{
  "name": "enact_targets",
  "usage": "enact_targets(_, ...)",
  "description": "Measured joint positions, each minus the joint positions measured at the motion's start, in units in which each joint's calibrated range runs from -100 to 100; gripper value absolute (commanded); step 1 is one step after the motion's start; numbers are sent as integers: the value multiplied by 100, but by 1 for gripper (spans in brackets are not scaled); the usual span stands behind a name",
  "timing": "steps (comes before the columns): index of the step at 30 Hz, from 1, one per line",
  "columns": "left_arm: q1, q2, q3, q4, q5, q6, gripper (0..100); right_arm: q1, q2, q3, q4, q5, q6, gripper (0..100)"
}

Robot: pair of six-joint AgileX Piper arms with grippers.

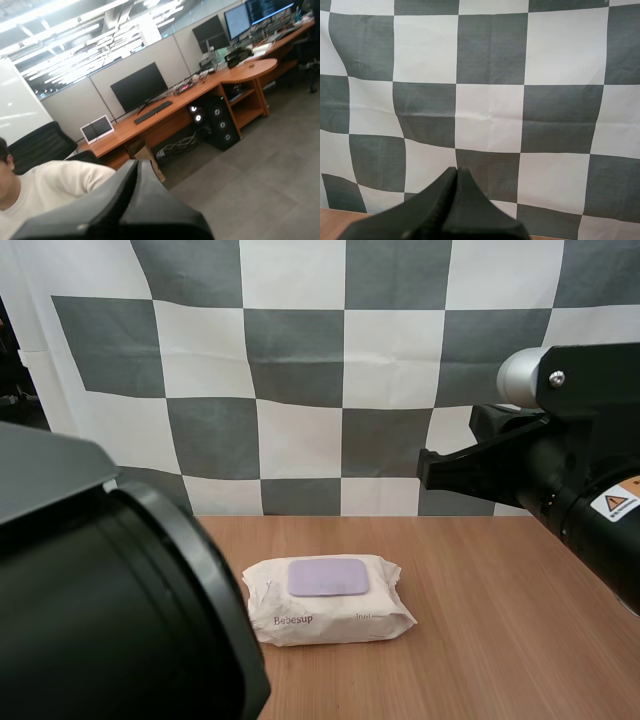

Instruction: Open the wet wipes lid

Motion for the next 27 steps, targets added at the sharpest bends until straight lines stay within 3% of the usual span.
enact_targets(6, 690, 0, 132, -1005, 1204, 902, 0, 0, 0, 0, 0, 113, 0, 0)
enact_targets(11, 1261, 17, 898, -1903, 2506, 1648, 0, 0, 0, 0, 0, 152, 0, 0)
enact_targets(14, 1477, 17, 1487, -2406, 3254, 2084, 0, -43, 0, 0, 105, 152, 0, 0)
enact_targets(21, 1510, 17, 2884, -3602, 5026, 3140, 0, -63, 0, 0, 129, 187, 0, 0)
enact_targets(27, 1459, 17, 3228, -4615, 5285, 4043, 0, -63, 0, 0, 129, 370, 0, 0)
